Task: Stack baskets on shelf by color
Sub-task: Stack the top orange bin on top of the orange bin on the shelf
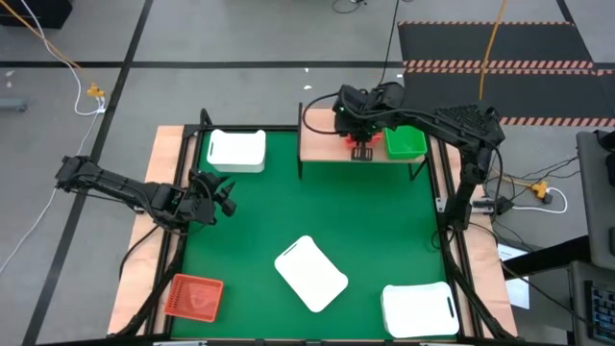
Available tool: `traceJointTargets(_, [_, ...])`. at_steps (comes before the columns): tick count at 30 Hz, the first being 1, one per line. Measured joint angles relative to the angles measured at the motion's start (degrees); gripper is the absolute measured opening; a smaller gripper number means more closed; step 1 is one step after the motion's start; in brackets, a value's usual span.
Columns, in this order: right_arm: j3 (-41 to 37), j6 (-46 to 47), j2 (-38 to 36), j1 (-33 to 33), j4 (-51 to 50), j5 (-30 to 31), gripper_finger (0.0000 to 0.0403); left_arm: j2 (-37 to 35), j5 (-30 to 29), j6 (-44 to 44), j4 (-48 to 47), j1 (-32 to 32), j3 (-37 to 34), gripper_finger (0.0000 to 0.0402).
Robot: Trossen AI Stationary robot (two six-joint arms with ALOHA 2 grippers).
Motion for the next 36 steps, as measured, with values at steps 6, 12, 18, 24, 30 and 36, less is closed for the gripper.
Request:
traceJointTargets(6, [2.9,0.1,-0.1,0.0,-0.3,0.2,0.0003,0.0,-0.4,0.5,0.0,0.0,0.0,0.0131])
traceJointTargets(12, [5.3,1.2,-0.3,0.5,-5.8,8.5,0.0002,0.0,-1.4,0.5,0.0,0.0,0.0,0.0131])
traceJointTargets(18, [5.2,2.4,1.6,1.4,-8.7,8.6,0.0002,0.0,-1.5,0.5,0.1,0.0,0.0,0.0131])
traceJointTargets(24, [5.2,1.5,4.1,2.9,-8.5,8.3,0.0002,0.0,-1.1,0.5,0.2,0.0,0.0,0.0131])
traceJointTargets(30, [5.2,2.6,6.9,2.8,-8.7,8.3,0.0024,0.0,-0.8,0.5,0.1,0.0,0.0,0.0131])
traceJointTargets(36, [5.2,3.0,7.6,2.8,-8.5,8.4,0.0104,0.0,0.0,0.5,0.0,0.0,0.0,0.0131])
